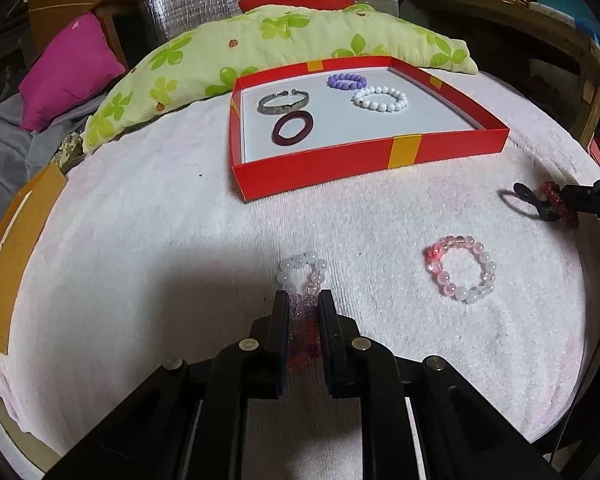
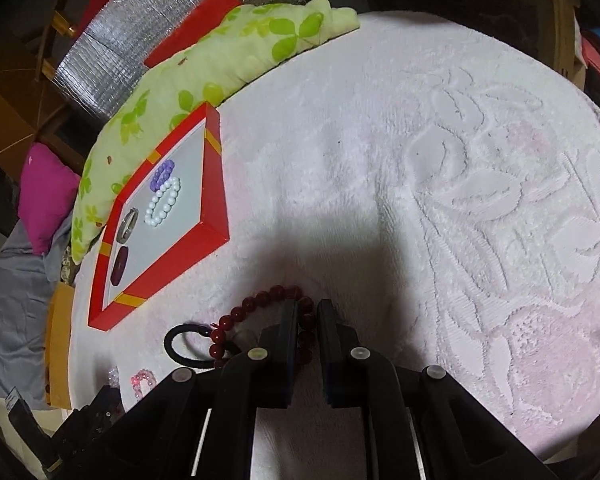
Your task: Organize jewelry
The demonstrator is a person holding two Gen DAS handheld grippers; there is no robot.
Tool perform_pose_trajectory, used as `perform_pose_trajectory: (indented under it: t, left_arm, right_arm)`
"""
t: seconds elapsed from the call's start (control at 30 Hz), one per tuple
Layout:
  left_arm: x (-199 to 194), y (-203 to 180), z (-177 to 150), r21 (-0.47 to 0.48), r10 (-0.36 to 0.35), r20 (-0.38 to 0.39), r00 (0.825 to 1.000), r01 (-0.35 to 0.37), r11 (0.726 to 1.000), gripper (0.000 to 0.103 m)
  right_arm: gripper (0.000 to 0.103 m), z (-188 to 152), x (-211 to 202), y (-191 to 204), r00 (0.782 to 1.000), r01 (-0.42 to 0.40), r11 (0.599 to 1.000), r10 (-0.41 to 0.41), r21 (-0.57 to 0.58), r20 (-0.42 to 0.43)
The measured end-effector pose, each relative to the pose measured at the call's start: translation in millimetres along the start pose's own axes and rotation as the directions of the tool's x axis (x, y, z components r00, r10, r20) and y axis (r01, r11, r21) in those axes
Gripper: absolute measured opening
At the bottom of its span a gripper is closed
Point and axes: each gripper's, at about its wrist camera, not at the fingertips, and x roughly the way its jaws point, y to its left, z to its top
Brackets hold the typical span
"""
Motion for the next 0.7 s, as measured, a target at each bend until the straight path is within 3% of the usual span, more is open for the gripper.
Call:
perform_pose_trajectory:
  t: [0.37,0.7]
  left_arm:
    - [5,11,0,-0.063,-0.048,-0.016,0.999,0.047,0.997,0.022]
    - [6,20,-2,-0.112,-0.108,-0.009,0.994,0.106,0.988,0.027]
  right_arm:
    - [0.012,0,2,-5,0.999,-0.032,0.999,0.032,-0.002,-0.018]
    - [0.011,-2,-10,-3,0.998,-0.066,0.997,0.067,-0.043,0.021]
